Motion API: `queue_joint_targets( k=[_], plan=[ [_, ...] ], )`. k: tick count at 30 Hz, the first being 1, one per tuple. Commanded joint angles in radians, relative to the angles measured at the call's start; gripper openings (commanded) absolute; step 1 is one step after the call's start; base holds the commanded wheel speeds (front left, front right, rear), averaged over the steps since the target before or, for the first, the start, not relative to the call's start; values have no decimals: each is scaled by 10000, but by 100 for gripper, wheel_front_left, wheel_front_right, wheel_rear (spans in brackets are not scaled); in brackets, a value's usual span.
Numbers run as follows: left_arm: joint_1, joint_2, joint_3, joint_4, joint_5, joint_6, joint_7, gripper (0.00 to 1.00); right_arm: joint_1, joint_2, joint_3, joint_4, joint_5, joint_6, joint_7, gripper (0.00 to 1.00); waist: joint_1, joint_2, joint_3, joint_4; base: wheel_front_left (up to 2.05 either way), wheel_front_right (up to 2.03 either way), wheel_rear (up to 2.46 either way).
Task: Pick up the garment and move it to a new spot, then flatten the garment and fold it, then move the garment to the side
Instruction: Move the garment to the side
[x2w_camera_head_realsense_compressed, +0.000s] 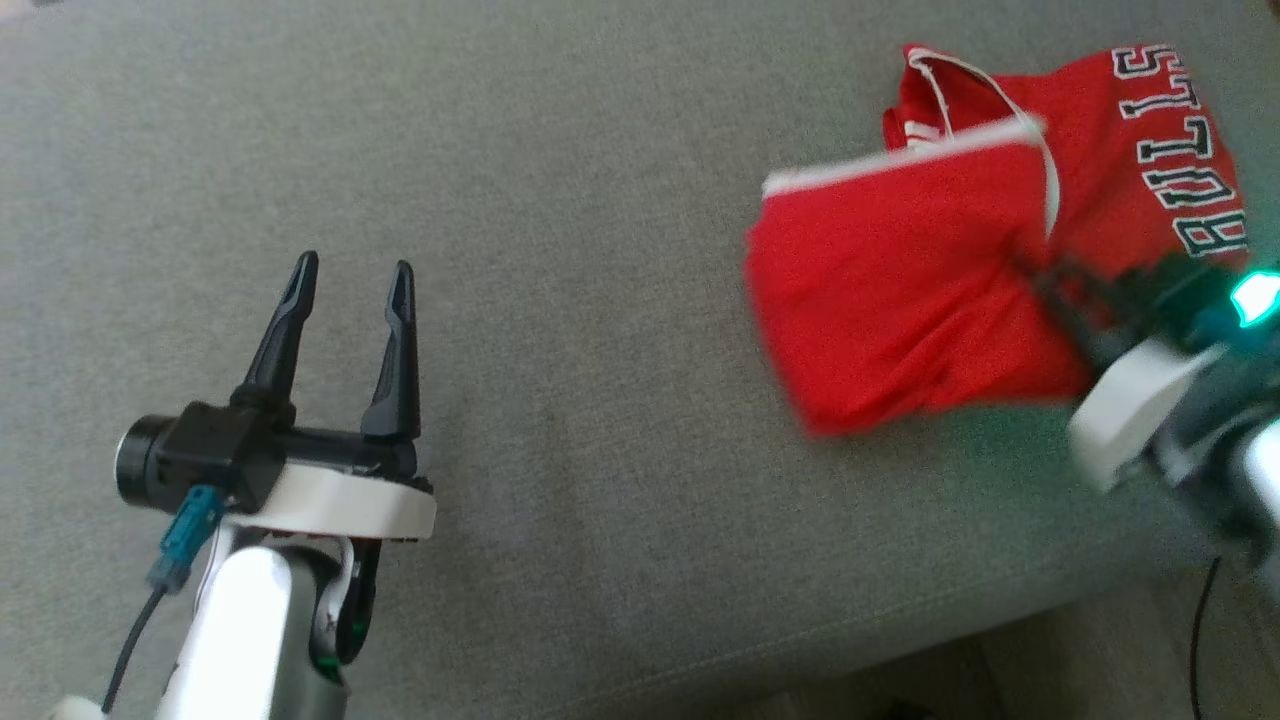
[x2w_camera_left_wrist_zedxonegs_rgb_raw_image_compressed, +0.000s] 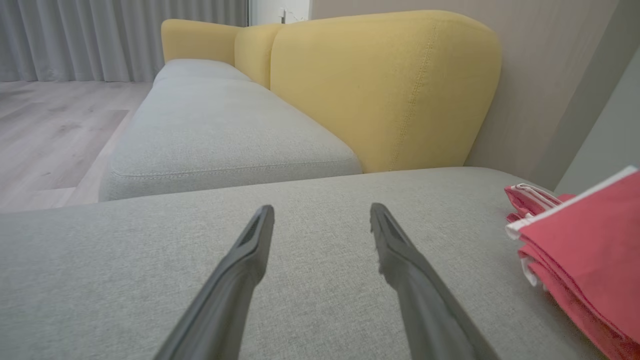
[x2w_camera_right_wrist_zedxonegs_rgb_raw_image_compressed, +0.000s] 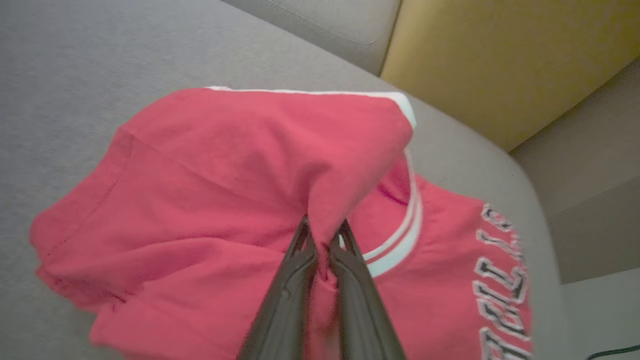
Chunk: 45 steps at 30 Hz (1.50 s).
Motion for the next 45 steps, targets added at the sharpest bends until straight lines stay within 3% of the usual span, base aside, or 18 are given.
queue_joint_targets(
  k=[1,7,10,14,19,22,23,24,30,35,39,40,45],
  plan=[
    [-376,219,245,-324,85,-30,-77,100,-628,-813,47,-343,-23,65,44,0,-1,0,304,-149,0,0,0],
    [-845,229,156,-378,75,-78,-77,100,-2019,-2791,201,244,-39,65,389,0,-1,0,872,66,0,0,0],
    [-1000,238,203,-429,38,-76,-77,100,-2540,-3298,409,416,-80,65,656,0,-1,0,1109,122,0,0,0],
    [-1199,221,194,-436,20,-113,-77,100,-3159,-3429,675,947,-165,65,1030,0,-1,0,1397,224,0,0,0],
    [-1424,160,109,-420,15,-181,-77,100,-3563,-3122,674,1733,-455,65,1258,0,-1,0,1636,388,0,0,0],
    [-1522,104,80,-411,-12,-222,-77,100,-3622,-2704,345,2452,-710,65,1368,1,-1,0,1732,518,0,0,0],
    [-1529,89,89,-402,-24,-228,-77,100,-3599,-2546,120,2730,-877,65,1483,38,-1,0,1744,547,0,0,0],
    [-1529,75,99,-395,-35,-234,-77,100,-3561,-2348,-93,2902,-1025,65,1457,98,-1,0,1749,572,0,0,0],
    [-1397,29,203,-312,-65,-266,-78,100,-3022,-1042,-2002,3808,-1859,65,903,100,-1,0,1539,591,0,0,0],
    [-1119,-31,255,-144,-97,-273,-78,100,-2193,311,-4232,3851,-2164,65,-96,100,-1,0,940,542,0,0,0],
    [-758,-29,344,-16,-95,-260,-78,100,-1188,1953,-5517,2743,-2272,65,-1027,100,-1,0,325,473,0,0,0],
    [-585,-22,360,33,-76,-252,-78,100,-621,2715,-5776,1956,-2336,65,-1308,100,-1,0,51,482,0,0,0],
    [-265,-14,364,138,-39,-226,-78,100,657,4300,-5882,-96,-2219,65,-1748,100,-1,0,-531,724,0,0,0]
  ],
)
